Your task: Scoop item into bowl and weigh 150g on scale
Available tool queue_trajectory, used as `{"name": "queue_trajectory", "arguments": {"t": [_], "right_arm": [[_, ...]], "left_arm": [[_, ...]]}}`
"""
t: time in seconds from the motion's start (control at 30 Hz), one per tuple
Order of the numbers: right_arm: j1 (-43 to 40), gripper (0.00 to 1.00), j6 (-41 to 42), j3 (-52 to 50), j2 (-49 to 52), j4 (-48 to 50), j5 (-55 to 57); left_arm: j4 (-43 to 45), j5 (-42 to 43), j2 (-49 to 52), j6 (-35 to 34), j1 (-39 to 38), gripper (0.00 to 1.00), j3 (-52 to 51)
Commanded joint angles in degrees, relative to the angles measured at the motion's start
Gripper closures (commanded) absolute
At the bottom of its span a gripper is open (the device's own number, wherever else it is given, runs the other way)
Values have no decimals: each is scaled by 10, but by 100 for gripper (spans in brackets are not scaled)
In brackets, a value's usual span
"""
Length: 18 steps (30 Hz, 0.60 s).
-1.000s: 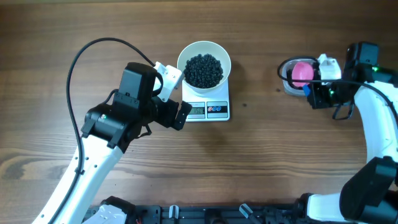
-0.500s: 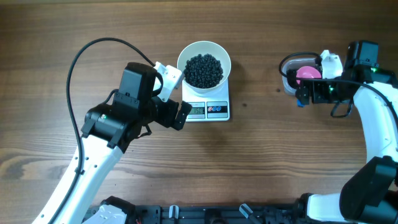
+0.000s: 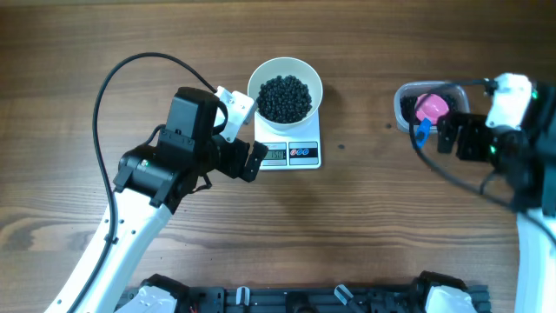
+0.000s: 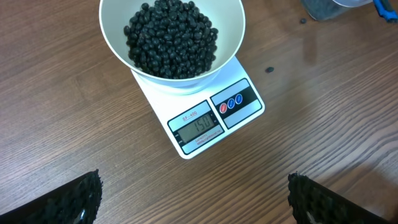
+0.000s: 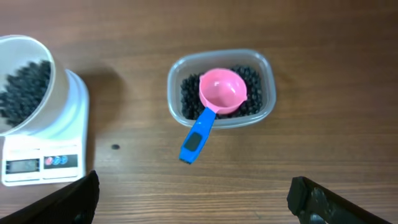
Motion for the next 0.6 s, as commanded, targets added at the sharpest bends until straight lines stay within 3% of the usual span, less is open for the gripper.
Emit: {"name": "queue_trajectory", "arguments": {"t": [0.0,0.23,0.57], "right_arm": [[-1,0,18,3,-69,-12,10],[-1,0,13,-64,-206,-33,7],[-1,0,33,-73,-200,-57,8]], "left_arm": [[2,9,2,-2,-2,0,10],[2,9,2,-2,-2,0,10],[2,9,2,-2,-2,0,10]]}}
